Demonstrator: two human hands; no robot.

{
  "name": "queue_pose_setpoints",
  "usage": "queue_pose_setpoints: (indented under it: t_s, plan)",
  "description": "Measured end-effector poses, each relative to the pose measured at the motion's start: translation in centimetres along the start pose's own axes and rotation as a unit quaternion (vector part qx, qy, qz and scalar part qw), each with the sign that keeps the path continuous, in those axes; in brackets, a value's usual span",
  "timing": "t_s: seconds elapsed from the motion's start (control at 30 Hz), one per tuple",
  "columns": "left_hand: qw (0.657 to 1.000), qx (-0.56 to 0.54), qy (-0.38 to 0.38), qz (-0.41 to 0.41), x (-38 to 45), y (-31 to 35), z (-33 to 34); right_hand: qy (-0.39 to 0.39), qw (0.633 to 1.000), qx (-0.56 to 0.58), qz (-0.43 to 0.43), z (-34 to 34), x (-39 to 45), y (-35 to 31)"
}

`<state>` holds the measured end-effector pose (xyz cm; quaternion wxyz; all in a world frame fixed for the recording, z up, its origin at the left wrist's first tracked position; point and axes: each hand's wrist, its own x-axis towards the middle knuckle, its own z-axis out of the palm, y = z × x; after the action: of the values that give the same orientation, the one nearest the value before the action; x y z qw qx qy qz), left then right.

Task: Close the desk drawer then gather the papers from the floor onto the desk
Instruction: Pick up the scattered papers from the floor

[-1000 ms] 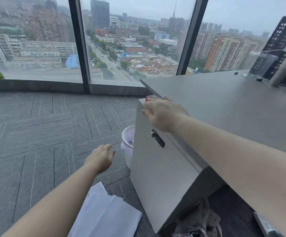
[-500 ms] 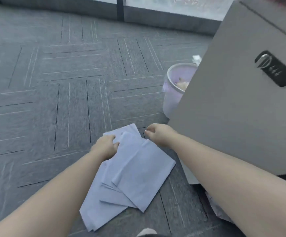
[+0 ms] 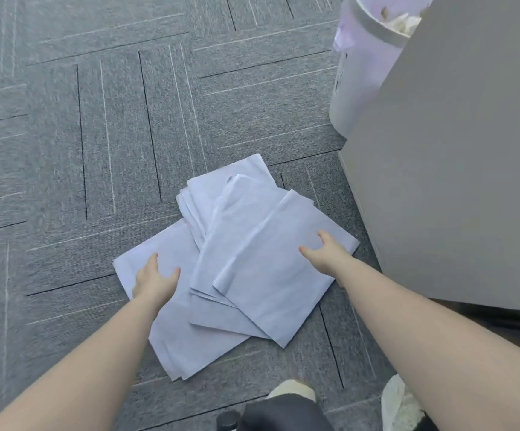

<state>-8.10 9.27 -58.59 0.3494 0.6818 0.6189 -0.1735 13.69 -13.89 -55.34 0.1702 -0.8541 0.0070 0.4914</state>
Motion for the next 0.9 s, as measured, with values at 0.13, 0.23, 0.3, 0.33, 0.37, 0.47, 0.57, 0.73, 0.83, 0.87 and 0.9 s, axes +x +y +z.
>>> queue_pose_setpoints:
  t_s: [0.13, 0.23, 0.3, 0.33, 0.37, 0.47, 0.57, 0.73, 0.83, 0.87, 0.9]
  plan:
    - [0.997, 0.005, 0.024, -0.077, 1.5, -3.0, 0.9, 0.002, 0.999, 0.007, 0.036, 1.2, 2.7, 1.6]
    - [0.994, -0.014, 0.019, -0.108, 2.2, -4.4, 1.6, 0.002, 0.996, 0.033, 0.082, 2.2, 4.2, 2.6]
    - [0.992, -0.033, 0.015, -0.121, 2.0, -4.5, 1.7, 0.023, 0.992, 0.046, 0.114, 2.4, 4.4, 3.1]
    - [0.99, -0.037, 0.015, -0.135, 2.5, -5.0, 2.0, 0.021, 0.99, 0.053, 0.129, 3.1, 5.1, 3.3]
    - [0.988, -0.04, 0.017, -0.15, 3.0, -5.3, 2.3, 0.025, 0.988, 0.057, 0.141, 3.8, 5.8, 3.4]
    - [0.987, -0.059, 0.031, -0.148, 3.0, -4.7, 2.3, 0.071, 0.985, 0.068, 0.14, 4.1, 5.9, 3.4]
    - [0.988, -0.068, 0.049, -0.13, 3.2, -3.5, 2.6, 0.091, 0.982, 0.095, 0.137, 4.1, 6.5, 3.1]
    - [0.992, -0.096, 0.058, -0.049, 3.7, -0.2, 3.4, 0.112, 0.98, 0.13, 0.097, 3.5, 6.7, 2.5]
    - [0.99, -0.132, 0.056, -0.001, 3.9, 1.4, 3.7, 0.121, 0.983, 0.132, 0.04, 3.4, 6.5, 1.8]
    - [0.989, -0.141, 0.05, 0.013, 3.9, 1.9, 3.8, 0.113, 0.984, 0.134, 0.018, 3.4, 6.4, 1.3]
    - [0.987, -0.153, 0.039, 0.021, 3.8, 2.5, 3.9, 0.101, 0.985, 0.14, -0.003, 3.4, 6.3, 0.9]
